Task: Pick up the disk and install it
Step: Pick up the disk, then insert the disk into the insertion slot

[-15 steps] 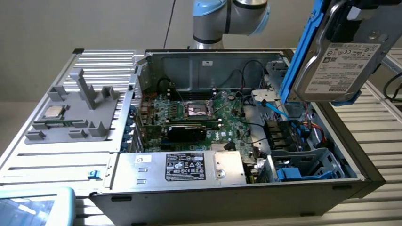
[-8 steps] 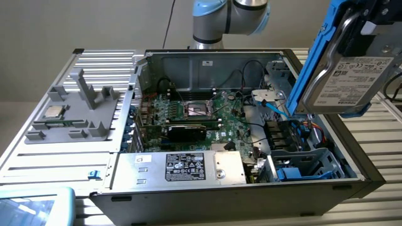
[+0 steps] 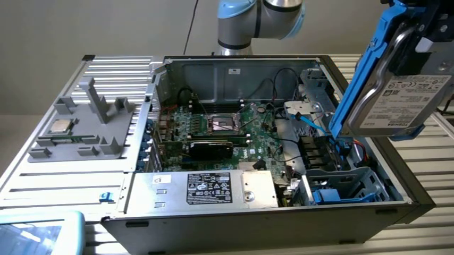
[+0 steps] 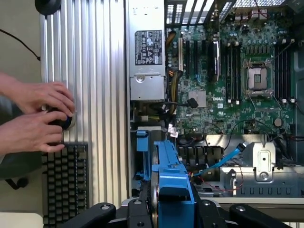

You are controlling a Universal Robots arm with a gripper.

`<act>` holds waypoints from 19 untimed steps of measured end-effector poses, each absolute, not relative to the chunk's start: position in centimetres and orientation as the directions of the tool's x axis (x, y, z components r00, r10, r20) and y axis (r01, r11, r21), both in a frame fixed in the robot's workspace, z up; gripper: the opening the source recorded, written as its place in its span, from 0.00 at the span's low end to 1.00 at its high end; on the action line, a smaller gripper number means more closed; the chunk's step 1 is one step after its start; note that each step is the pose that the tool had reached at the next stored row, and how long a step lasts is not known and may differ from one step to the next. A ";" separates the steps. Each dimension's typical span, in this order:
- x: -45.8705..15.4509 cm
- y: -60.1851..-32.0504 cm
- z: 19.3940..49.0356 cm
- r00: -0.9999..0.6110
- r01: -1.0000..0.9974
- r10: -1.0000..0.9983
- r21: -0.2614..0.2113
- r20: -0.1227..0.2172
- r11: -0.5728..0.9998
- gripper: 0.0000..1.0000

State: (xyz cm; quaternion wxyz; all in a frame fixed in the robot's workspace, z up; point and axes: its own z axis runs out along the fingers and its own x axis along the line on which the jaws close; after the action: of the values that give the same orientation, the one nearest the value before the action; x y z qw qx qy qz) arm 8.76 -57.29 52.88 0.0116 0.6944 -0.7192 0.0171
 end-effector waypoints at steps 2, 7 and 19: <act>8.8 -57.3 52.7 -0.035 -0.999 -0.999 -0.009 0.040 0.035 0.37; 8.8 -57.3 52.5 -0.035 -0.999 -0.999 -0.010 0.040 0.035 0.37; 8.8 -57.3 52.4 -0.035 -0.999 -0.999 -0.010 0.040 0.035 0.37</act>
State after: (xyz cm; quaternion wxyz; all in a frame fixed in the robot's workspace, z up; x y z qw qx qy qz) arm 8.82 -57.33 52.45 0.0109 0.6944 -0.7193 0.0177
